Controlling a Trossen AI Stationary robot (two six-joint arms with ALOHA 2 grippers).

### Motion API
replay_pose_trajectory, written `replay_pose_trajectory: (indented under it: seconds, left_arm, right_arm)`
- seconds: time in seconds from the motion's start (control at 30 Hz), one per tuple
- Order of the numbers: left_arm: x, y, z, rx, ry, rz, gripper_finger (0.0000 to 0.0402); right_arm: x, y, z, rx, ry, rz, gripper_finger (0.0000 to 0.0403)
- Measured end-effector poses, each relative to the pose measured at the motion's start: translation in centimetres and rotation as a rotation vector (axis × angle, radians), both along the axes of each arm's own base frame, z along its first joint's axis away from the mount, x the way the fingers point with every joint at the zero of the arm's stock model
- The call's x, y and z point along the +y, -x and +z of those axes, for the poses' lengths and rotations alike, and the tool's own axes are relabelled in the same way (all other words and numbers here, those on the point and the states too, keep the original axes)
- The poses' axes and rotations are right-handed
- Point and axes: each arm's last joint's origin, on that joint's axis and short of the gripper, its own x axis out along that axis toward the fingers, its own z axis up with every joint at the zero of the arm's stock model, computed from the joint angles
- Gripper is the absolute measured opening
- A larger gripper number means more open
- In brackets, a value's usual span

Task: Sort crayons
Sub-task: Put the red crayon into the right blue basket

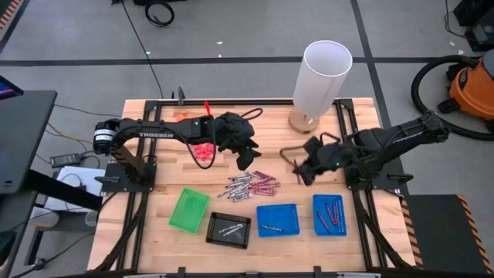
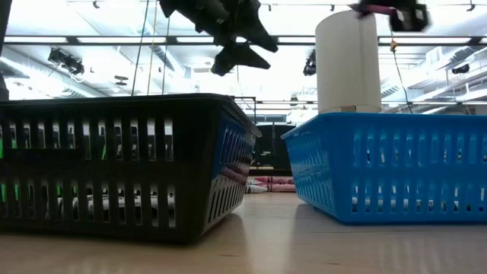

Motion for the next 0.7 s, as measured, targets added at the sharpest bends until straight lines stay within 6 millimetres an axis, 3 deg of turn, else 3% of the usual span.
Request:
replay_pose_trajectory:
  seconds: [0.33,0.53,0.7]
  left_arm:
    - [0.0,0.1,0.0,0.008,0.05,0.035,0.0203]
    - [0.0,0.1,0.0,0.008,0.048,0.043,0.0203]
    - [0.0,0.1,0.0,0.009,0.047,0.043,0.0203]
  right_arm:
    - [3.5,3.1,-8.3,0.428,-0.349,0.019,0.0042]
    - [4.9,4.4,-10.5,0.495,-0.406,-0.005,0.0046]
    - [5.4,5.2,-11.3,0.539,-0.402,-0.014,0.0073]
